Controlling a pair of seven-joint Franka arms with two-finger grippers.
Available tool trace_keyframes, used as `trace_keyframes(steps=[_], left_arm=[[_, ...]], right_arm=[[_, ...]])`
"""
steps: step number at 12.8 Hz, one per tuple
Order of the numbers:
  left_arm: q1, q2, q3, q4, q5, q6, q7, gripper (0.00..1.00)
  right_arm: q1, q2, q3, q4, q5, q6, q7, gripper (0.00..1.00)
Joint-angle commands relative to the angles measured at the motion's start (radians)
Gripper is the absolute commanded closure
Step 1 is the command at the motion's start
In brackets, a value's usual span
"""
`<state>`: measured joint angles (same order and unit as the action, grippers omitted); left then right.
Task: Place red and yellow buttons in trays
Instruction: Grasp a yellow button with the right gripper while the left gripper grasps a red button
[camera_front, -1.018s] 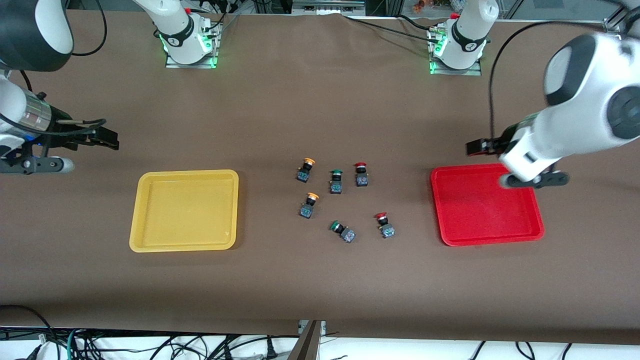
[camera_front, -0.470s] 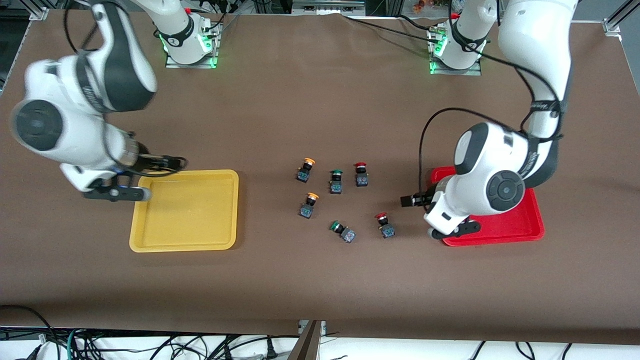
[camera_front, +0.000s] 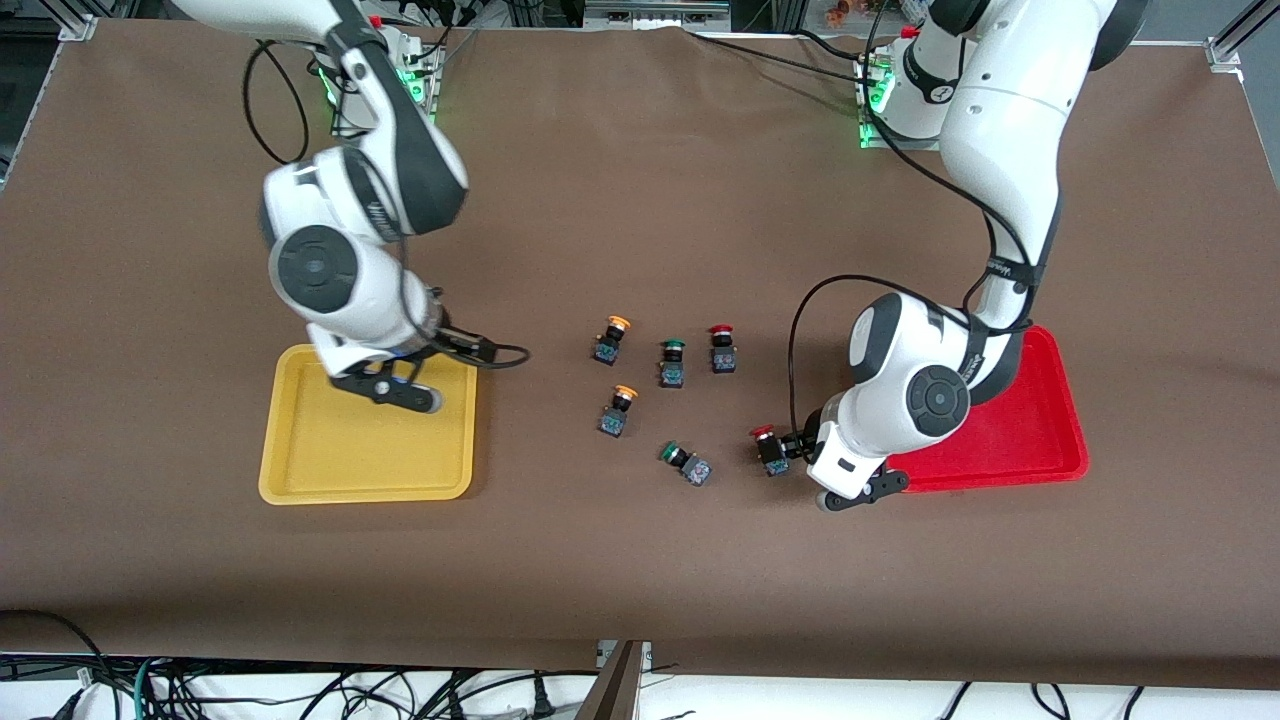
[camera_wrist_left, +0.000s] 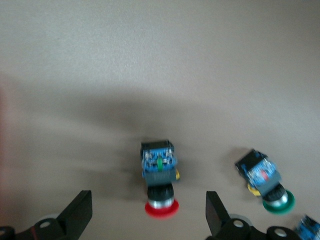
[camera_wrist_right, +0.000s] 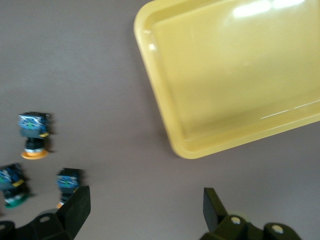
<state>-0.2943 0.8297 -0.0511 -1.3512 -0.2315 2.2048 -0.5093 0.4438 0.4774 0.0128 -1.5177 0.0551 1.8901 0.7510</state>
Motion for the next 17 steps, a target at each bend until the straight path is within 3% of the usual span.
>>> trace_keyframes(steps=[1, 5, 6, 7, 8, 9, 11, 12, 17], left_arm=[[-0.031, 0.052, 0.016, 0.043, -0.009, 0.033, -0.024, 0.0], [-0.051, 0.094, 0.019, 0.035, -0.008, 0.125, -0.029, 0.0], [-0.051, 0.097, 0.019, 0.034, -0.008, 0.13, -0.031, 0.11], [-0.051, 0.095, 0.019, 0.034, -0.009, 0.13, -0.031, 0.43], [-0.051, 0.094, 0.019, 0.035, -0.008, 0.13, -0.031, 0.63], [-0.054, 0.095, 0.02, 0.032, -0.008, 0.13, -0.031, 0.78], [-0.057, 0.092, 0.02, 0.029, -0.006, 0.121, -0.031, 0.94], [-0.054, 0.089, 0.02, 0.027, -0.006, 0.116, -0.028, 1.0], [0.019, -0.042, 0.027, 0.043, -0.005, -0.126, 0.003, 1.0]], right_arm=[[0.088, 0.062, -0.01, 0.01, 0.012, 0.079, 0.176, 0.0], [0.2, 0.141, -0.01, -0.033, 0.012, 0.251, 0.344, 0.0], [0.22, 0.164, -0.01, -0.041, 0.012, 0.292, 0.373, 0.0], [0.237, 0.187, -0.01, -0.041, 0.012, 0.32, 0.387, 0.0], [0.254, 0.204, -0.011, -0.041, 0.006, 0.343, 0.387, 0.0], [0.262, 0.223, -0.011, -0.041, -0.004, 0.371, 0.378, 0.0], [0.268, 0.25, -0.011, -0.041, -0.008, 0.423, 0.331, 0.0], [0.269, 0.259, -0.011, -0.041, -0.008, 0.431, 0.291, 0.0], [0.269, 0.293, -0.013, -0.05, -0.008, 0.471, 0.206, 0.0]])
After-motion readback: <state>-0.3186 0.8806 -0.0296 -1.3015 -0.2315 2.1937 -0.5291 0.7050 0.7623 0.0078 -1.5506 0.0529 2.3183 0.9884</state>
